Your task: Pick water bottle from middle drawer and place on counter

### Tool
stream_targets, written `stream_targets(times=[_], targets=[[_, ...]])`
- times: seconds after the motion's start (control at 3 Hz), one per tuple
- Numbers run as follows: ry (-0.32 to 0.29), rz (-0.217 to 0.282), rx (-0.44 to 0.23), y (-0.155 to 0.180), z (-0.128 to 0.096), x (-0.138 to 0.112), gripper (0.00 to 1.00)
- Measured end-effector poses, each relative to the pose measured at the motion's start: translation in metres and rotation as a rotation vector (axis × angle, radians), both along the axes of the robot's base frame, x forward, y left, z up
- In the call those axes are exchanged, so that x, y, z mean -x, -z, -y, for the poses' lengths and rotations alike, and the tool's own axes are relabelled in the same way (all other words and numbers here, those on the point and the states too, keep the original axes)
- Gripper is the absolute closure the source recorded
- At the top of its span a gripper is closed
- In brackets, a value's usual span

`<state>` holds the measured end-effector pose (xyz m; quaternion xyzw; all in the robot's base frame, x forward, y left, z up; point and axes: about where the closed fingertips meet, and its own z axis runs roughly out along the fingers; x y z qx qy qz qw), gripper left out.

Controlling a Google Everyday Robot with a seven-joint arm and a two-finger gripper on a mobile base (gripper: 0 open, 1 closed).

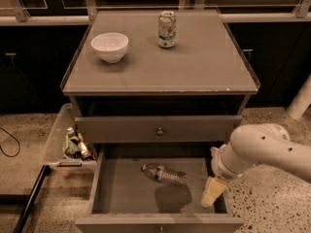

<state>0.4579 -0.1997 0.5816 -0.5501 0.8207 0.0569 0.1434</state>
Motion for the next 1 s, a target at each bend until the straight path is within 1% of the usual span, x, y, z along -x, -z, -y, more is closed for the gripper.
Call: stream_targets(times=[0.33, 0.67, 1.0], targets=[[0.025, -0.045, -0.082, 0.074, 0.002, -0.012, 0.00], [0.026, -0.045, -0.082, 0.074, 0.002, -0.012, 0.00], [0.046, -0.017, -0.109, 0.096, -0.005, -0.017, 0.00]])
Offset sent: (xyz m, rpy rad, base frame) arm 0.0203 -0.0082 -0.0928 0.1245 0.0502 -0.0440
